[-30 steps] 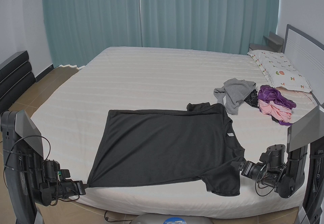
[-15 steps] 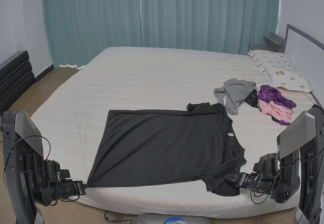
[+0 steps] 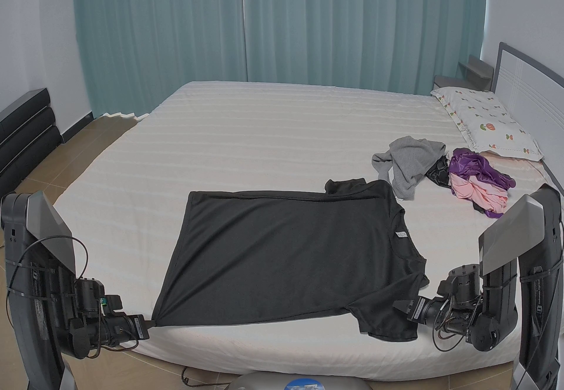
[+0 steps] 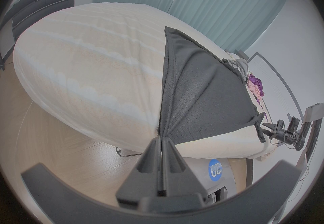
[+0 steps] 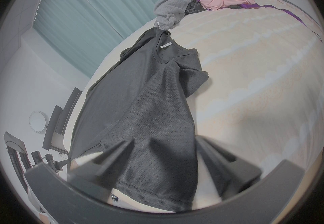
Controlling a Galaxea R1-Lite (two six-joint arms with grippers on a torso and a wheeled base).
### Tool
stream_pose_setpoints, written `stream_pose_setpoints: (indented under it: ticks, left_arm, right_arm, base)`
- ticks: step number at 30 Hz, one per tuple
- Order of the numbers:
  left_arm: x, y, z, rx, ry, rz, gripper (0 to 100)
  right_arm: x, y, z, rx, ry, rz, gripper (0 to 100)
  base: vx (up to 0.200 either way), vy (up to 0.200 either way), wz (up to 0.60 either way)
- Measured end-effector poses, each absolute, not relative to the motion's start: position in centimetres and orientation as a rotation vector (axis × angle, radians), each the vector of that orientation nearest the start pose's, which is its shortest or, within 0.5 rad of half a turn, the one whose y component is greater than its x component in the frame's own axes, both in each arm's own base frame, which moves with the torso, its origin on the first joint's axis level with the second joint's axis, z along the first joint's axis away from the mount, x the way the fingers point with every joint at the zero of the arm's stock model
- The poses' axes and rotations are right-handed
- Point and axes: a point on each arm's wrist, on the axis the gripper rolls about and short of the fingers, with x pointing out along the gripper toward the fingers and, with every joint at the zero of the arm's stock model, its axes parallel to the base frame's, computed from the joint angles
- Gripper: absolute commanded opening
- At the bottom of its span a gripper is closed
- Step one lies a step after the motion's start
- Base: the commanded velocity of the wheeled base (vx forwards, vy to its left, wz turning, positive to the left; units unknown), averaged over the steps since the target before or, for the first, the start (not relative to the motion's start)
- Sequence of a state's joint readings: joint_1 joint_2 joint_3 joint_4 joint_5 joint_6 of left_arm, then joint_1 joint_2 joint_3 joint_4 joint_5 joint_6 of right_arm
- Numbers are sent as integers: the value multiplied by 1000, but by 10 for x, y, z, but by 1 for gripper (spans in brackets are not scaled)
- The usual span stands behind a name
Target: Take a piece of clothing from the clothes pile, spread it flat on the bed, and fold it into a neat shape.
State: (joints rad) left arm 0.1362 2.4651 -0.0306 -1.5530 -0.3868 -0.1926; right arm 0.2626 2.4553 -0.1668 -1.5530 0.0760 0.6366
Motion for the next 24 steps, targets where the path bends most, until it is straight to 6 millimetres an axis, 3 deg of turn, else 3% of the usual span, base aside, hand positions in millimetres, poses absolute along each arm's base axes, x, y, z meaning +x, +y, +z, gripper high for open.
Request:
stream_pose_setpoints:
  ticks: [8, 15, 24]
  left_arm:
    - [213, 21, -60, -408, 877, -150, 0]
    - [212, 21, -57, -406, 869, -148, 0]
    - [213, 22, -49, -395, 833, -140, 0]
  right_arm:
    - [233, 60, -57, 533, 825, 38, 0]
    - [216, 50, -41, 543, 837, 14, 0]
    - [212, 44, -31, 547, 829, -2, 0]
  base:
    - [0, 0, 0]
    - [0, 0, 0]
    - [0, 0, 0]
